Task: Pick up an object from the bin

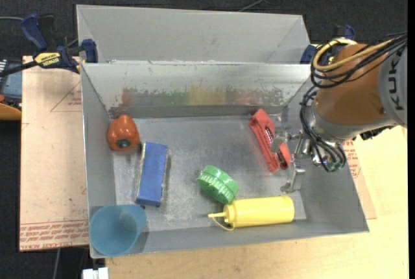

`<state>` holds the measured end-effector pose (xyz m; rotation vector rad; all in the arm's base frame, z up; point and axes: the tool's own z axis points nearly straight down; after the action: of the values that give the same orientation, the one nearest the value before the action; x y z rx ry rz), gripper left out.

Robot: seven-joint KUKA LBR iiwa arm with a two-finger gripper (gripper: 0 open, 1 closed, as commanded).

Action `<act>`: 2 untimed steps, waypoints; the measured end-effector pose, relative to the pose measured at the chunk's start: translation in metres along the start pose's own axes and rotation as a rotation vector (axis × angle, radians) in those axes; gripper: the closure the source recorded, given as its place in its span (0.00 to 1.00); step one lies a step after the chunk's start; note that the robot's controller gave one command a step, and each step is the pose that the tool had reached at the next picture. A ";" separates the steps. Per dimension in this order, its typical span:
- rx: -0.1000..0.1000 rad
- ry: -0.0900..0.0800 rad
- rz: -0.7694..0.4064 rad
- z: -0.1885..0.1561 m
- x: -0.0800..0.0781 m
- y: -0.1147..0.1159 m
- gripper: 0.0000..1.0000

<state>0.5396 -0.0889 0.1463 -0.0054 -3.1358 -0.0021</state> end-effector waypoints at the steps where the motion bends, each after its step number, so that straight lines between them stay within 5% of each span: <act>1: 0.001 -0.007 -0.004 -0.005 -0.002 0.001 0.00; 2: -0.002 -0.001 -0.134 0.067 0.051 0.063 0.00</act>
Offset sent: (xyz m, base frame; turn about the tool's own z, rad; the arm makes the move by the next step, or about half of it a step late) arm -0.0575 0.0657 -0.0763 -0.1297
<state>0.4888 -0.0253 0.0800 0.2043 -3.1302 -0.0064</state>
